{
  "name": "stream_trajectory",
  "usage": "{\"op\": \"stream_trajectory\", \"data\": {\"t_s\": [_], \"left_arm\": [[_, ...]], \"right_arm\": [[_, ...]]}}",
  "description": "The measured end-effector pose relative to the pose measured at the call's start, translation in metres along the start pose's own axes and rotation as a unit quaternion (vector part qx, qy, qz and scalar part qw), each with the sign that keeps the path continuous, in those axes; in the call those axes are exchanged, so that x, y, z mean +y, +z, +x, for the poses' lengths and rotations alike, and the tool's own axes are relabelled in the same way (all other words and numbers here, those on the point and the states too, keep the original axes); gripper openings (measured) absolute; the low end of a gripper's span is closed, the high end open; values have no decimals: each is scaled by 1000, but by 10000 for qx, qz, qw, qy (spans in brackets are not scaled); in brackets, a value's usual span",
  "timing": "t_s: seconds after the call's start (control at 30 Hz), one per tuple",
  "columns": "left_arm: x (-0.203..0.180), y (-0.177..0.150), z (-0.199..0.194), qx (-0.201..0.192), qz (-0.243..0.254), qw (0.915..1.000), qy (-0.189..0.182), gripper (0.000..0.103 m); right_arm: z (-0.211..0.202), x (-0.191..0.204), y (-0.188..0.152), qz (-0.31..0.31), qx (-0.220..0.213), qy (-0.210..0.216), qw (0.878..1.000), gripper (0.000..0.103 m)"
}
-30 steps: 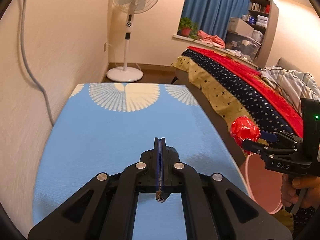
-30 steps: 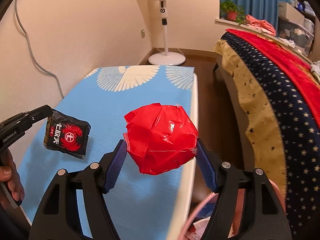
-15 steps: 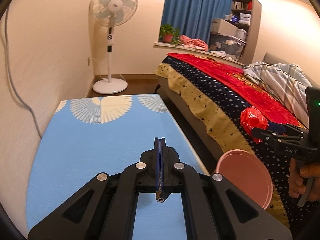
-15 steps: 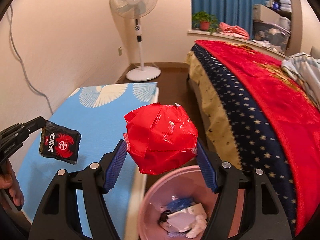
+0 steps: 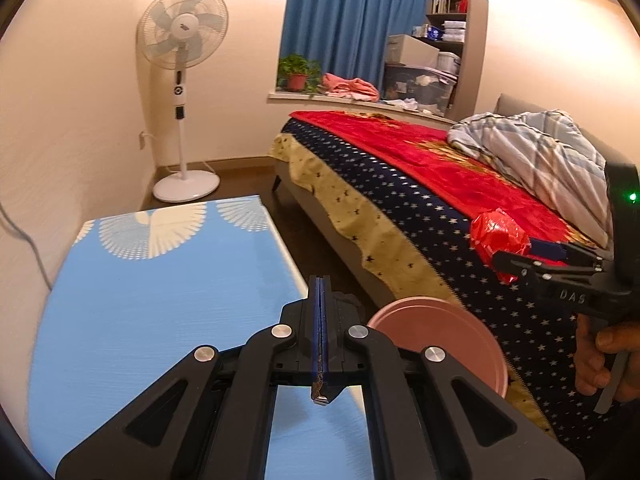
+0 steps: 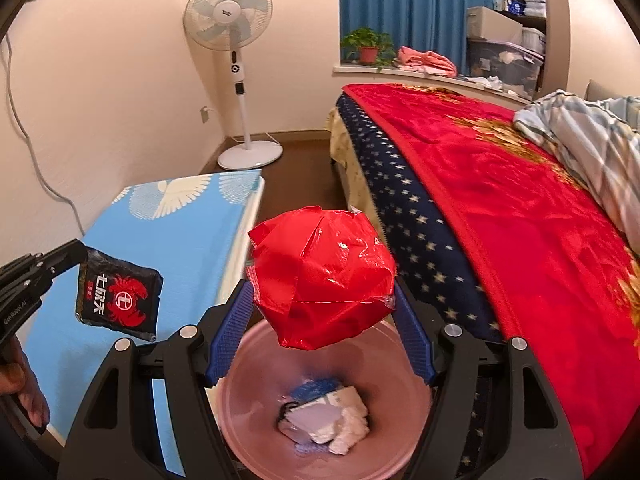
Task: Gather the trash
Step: 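Lift and carry the snack packet and red bag over the pink bin, then open both tools to drop the packet and red bag into the bin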
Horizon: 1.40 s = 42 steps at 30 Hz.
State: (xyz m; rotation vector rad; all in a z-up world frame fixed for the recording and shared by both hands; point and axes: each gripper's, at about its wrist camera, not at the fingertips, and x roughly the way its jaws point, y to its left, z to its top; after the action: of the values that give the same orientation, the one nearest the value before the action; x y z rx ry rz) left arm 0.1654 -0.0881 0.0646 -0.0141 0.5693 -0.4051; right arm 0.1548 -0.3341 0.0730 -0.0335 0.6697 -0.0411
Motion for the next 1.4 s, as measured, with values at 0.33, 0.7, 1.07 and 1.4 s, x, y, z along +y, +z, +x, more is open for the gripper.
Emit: {"op": "stream_trajectory", "data": {"t_s": [0.33,0.7,1.07,1.4], "left_arm": [[-40,-3,17,111,226,9993,-264,0],[-65,-7,34,229,344,9981,-457,0],[-81,-12,49,386,435,9967,-562,0],[-90,-14,57,469,457,9958,-636,0]], "right_arm": [[-8,-26,-15,12,87,-294,9995,69],[-4,-42,-24,23,182,-473,9987,69],[0,-49,-27,38,271,-495,9984,69],[1,-50,-28,70,302,-482,9984,69]]}}
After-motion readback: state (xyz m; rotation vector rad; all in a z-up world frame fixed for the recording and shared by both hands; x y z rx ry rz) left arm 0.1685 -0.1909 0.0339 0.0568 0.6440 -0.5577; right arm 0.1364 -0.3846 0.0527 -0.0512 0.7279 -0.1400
